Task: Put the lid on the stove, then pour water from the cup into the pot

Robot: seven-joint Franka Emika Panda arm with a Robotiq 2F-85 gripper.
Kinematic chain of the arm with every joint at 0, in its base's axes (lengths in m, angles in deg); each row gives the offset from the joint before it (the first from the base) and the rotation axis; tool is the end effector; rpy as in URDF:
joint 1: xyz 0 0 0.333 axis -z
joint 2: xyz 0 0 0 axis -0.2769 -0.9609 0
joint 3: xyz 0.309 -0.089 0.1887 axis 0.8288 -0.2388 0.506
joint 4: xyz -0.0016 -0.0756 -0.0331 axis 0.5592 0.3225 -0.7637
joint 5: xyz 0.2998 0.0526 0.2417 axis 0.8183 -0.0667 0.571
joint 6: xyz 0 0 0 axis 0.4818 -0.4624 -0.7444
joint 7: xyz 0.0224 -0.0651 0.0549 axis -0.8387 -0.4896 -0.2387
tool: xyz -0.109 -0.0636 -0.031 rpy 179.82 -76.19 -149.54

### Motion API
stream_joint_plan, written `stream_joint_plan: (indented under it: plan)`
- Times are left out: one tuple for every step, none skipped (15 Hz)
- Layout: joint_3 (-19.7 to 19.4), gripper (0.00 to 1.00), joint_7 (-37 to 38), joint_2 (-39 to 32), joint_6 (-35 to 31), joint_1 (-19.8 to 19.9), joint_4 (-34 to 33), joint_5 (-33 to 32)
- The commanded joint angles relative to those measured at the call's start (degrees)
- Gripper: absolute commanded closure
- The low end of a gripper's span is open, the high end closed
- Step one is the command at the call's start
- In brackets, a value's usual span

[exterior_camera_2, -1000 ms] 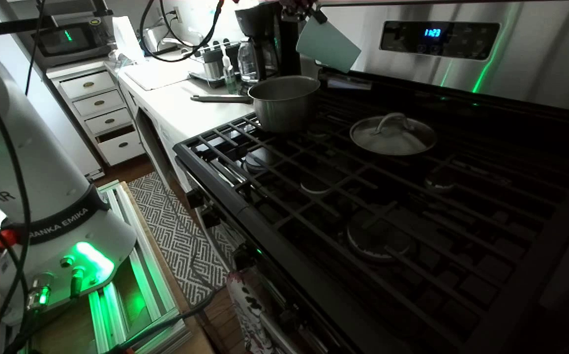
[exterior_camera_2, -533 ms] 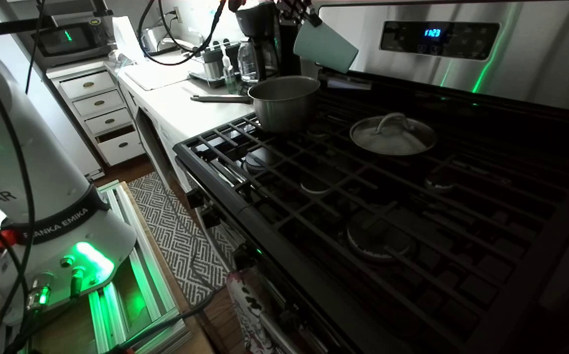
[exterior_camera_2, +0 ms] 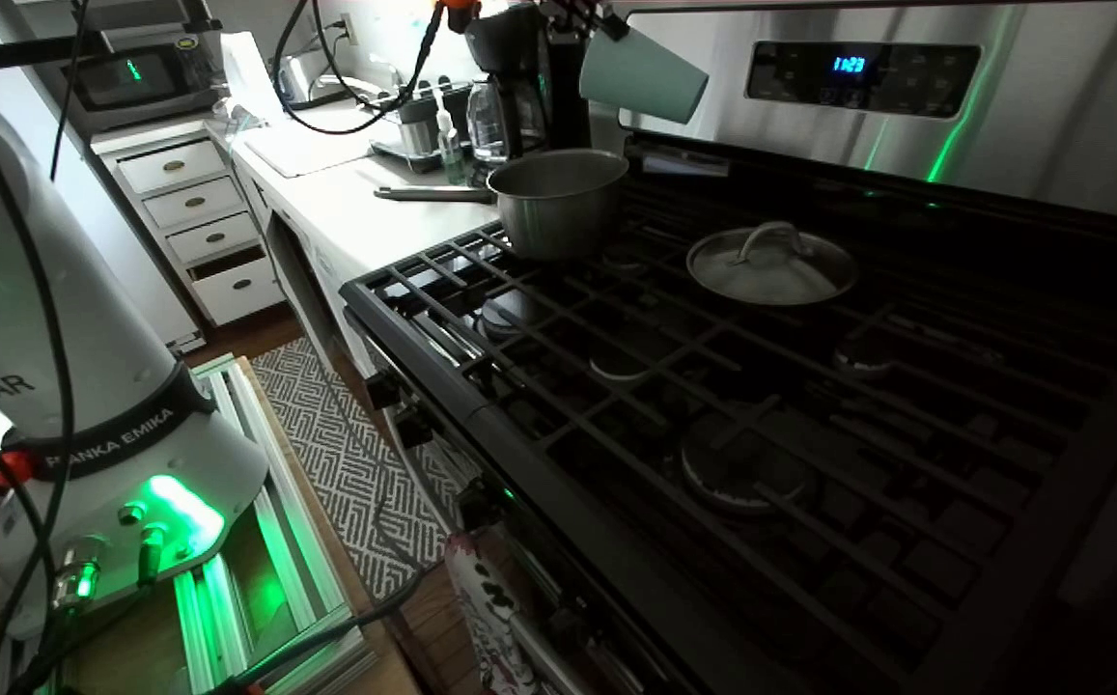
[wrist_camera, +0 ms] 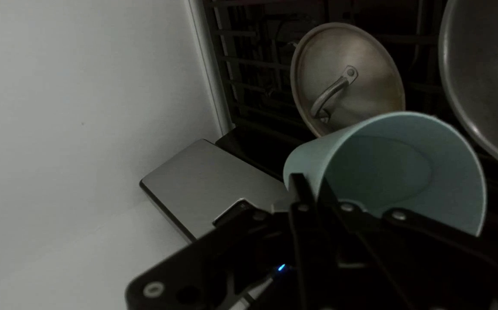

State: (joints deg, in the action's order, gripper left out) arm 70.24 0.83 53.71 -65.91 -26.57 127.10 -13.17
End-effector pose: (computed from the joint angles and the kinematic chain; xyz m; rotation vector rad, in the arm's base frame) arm 0.5556 0.0872 0.4533 2.1749 -0.1290 0.3510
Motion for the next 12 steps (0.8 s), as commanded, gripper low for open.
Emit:
stream_joint_plan:
  plan:
    - [0.59, 0.99, 4.12, -0.44, 2.2, -0.75, -0.23, -3.73]
    - [0.7, 0.99, 4.67, -0.47, 2.45, -0.81, -0.18, -4.11]
    - [0.82, 0.99, 5.15, -0.5, 2.69, -0.84, -0.11, -4.66]
    - [0.91, 0.99, 5.55, -0.55, 2.88, -0.86, -0.08, -5.01]
    - [1.04, 0.99, 5.72, -0.43, 2.67, -0.9, 0.25, -5.51]
    - [1.17, 0.99, 6.33, -0.4, 2.98, -1.06, 0.47, -6.45]
    - [1.35, 0.99, 6.45, -0.27, 3.17, -1.17, 0.71, -6.88]
    - [1.56, 0.99, 6.84, -0.28, 3.76, -1.31, 0.83, -7.44]
    - [1.75, 0.99, 6.6, -0.23, 4.11, -1.35, 0.9, -7.05]
    - [1.89, 0.99, 6.98, -0.19, 4.96, -1.57, 0.9, -7.09]
    - [2.06, 0.99, 7.34, -0.05, 5.78, -1.85, 1.03, -7.4]
    - [2.24, 0.99, 7.58, -0.03, 6.43, -2.02, 1.07, -7.51]
